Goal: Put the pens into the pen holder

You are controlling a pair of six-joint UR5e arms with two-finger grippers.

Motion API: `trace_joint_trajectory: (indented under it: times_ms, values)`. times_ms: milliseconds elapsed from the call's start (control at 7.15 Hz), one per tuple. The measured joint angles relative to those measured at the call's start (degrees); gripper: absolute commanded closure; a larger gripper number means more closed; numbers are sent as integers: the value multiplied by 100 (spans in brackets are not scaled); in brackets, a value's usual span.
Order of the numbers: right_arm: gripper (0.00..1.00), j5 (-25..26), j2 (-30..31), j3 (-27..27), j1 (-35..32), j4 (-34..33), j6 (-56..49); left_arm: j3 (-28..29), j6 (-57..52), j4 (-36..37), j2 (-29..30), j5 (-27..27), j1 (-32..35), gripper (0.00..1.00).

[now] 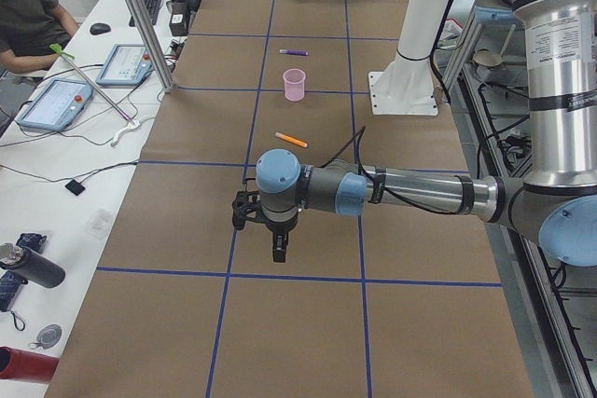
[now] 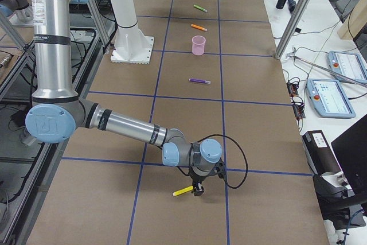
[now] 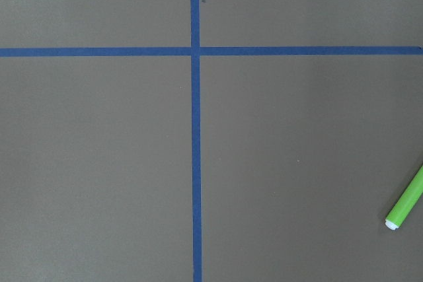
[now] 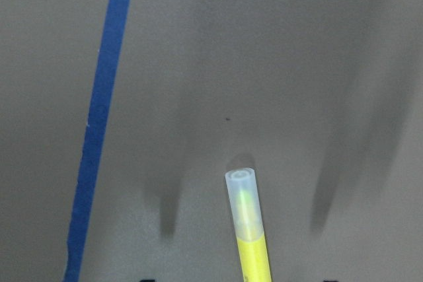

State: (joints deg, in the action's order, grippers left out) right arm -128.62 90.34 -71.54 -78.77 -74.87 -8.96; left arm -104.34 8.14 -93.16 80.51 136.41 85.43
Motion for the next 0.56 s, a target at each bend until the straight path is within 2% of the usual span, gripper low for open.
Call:
trace_joint_trajectory:
  times_ms: [280, 420, 560]
  values:
    - [22, 2, -133, 234, 24, -8, -288, 1, 3, 0, -1, 0, 0, 0]
    - [37, -5, -160, 279, 26, -12, -331, 1, 4, 0, -3, 0, 0, 0]
    - [42, -12, -169, 299, 27, -11, -346, 1, 4, 0, -2, 0, 0, 0]
